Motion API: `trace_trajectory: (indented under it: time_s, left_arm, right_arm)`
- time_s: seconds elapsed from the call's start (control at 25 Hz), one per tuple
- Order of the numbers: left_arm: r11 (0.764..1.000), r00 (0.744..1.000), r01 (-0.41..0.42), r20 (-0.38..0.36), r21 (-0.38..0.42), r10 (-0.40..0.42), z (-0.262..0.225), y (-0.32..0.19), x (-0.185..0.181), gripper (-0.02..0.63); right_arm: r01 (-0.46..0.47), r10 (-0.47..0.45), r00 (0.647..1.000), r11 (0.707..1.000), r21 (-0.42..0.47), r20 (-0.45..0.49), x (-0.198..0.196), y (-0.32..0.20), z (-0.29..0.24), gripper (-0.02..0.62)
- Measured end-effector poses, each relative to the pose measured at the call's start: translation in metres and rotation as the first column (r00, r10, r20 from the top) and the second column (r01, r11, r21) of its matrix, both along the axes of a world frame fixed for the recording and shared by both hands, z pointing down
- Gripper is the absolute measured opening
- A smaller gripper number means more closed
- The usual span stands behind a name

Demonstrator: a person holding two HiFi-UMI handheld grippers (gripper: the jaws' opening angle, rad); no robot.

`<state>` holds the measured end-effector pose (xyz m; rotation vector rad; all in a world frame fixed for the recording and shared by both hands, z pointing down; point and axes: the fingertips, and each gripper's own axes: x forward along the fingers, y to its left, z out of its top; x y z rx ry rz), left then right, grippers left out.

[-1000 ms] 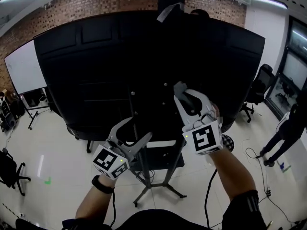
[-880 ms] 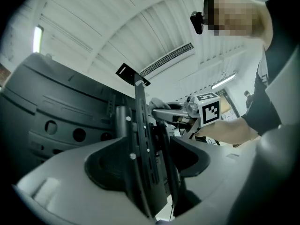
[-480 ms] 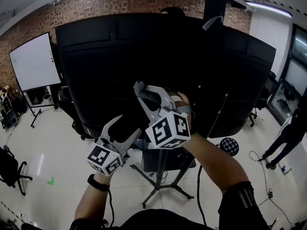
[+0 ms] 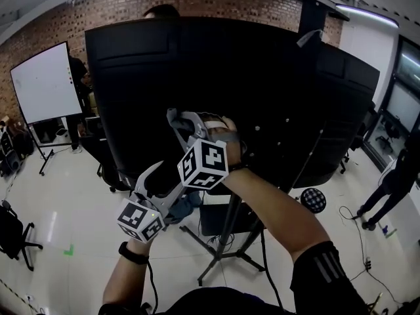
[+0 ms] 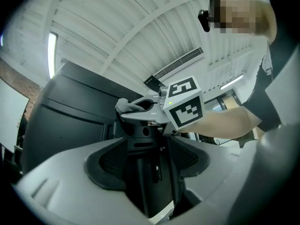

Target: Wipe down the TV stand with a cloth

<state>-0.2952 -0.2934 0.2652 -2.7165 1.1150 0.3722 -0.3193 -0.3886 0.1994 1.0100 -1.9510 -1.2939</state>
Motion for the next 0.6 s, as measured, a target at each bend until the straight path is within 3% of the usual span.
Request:
trace_trajectory:
  time_s: [0.28, 0.6]
  left_arm:
    - [0.999, 0.999, -0.033, -0.009, -0.004, 0.033, 0.001, -0.002, 0.002, 0.301]
    - [0.994, 0.994, -0.107, -0.009, -0.001, 0.107, 0.001, -0.005, 0.033, 0.302]
  right_arm:
    - [-0.121, 0.132, 0.981, 0.989, 0.086, -0.139, 0.027, -0.009, 0.006, 0.058]
    - [-0.281, 0.310, 0.922, 0.948, 0.150, -0.231, 0.083, -0.009, 0.007, 0.057]
